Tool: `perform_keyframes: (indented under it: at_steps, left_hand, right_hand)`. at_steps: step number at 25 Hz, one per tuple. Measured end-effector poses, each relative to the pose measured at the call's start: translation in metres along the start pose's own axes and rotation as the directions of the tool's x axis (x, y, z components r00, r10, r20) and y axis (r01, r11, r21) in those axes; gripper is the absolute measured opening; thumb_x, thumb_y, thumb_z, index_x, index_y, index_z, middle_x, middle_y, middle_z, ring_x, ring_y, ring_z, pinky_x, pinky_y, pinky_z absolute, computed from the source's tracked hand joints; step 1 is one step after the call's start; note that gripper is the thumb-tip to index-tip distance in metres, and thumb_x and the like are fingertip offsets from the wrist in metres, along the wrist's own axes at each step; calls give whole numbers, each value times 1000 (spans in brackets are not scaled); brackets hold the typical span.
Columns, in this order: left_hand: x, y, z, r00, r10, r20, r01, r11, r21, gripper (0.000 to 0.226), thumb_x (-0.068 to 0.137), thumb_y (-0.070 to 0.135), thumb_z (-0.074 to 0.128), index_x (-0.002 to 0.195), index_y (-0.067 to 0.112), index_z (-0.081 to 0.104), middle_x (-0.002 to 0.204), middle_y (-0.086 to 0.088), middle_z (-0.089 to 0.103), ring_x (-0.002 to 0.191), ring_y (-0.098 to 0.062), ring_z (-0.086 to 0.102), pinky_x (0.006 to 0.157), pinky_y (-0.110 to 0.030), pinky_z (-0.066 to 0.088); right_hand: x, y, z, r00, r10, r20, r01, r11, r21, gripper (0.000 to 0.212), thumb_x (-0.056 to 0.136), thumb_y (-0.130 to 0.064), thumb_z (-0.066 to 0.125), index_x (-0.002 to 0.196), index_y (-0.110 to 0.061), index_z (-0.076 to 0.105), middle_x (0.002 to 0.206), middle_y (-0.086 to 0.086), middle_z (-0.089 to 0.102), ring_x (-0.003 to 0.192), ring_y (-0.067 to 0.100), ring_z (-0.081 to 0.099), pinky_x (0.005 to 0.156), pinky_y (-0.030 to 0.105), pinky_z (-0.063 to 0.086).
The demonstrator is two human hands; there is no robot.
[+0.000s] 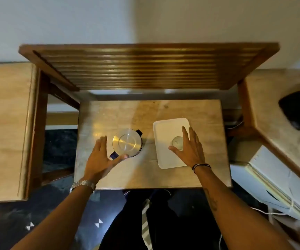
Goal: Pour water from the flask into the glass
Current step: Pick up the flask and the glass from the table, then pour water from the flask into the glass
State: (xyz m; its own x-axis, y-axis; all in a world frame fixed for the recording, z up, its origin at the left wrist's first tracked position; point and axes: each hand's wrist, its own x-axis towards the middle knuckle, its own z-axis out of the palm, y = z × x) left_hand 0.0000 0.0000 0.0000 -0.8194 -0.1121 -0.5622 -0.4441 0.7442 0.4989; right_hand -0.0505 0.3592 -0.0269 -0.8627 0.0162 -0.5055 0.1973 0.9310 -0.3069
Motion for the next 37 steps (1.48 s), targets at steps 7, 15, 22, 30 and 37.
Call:
perform_keyframes:
  at_steps: [7, 15, 22, 30, 37]
  left_hand:
    - [18, -34, 44, 999, -32, 2, 29, 903, -429, 53, 59, 64, 85, 81, 17, 75, 76, -3, 67, 73, -8, 62, 77, -34, 48]
    - [30, -29, 67, 989, 47, 140, 39, 833, -552, 54, 73, 57, 83, 63, 4, 84, 68, -21, 81, 70, -12, 71, 65, -15, 50]
    - [10, 31, 39, 998, -23, 51, 53, 672, -739, 68, 99, 54, 62, 41, 20, 66, 47, -5, 71, 48, -13, 71, 52, -18, 52]
    - [-70, 128, -118, 956, 288, 55, -122, 562, -818, 79, 79, 82, 77, 47, 17, 46, 38, -4, 44, 31, -18, 40, 42, -28, 37]
    - [-143, 276, -325, 774, 633, 13, -391, 494, -777, 78, 83, 65, 87, 44, 14, 44, 32, -2, 40, 24, -13, 35, 39, -16, 26]
  right_hand:
    - [30, 36, 66, 972, 207, 115, -231, 937, 261, 117, 90, -42, 89, 175, -13, 15, 178, 19, 31, 160, 45, 37, 125, 57, 42]
    - [50, 27, 93, 964, 267, -18, -232, 868, 440, 75, 89, -31, 91, 149, -11, 50, 148, 17, 66, 133, 44, 64, 107, 50, 57]
    - [17, 7, 48, 944, 291, -157, -153, 806, 572, 70, 82, -33, 96, 139, -15, 59, 139, 9, 72, 122, 34, 69, 97, 40, 58]
    - [-47, -61, -137, 919, -7, -394, 281, 713, 642, 64, 78, -20, 100, 133, -21, 66, 123, -2, 76, 107, 11, 72, 87, 18, 58]
    - [-140, -139, -343, 750, -245, -614, 629, 552, 548, 51, 80, -18, 98, 123, -22, 72, 113, 3, 79, 103, 11, 75, 87, 19, 61]
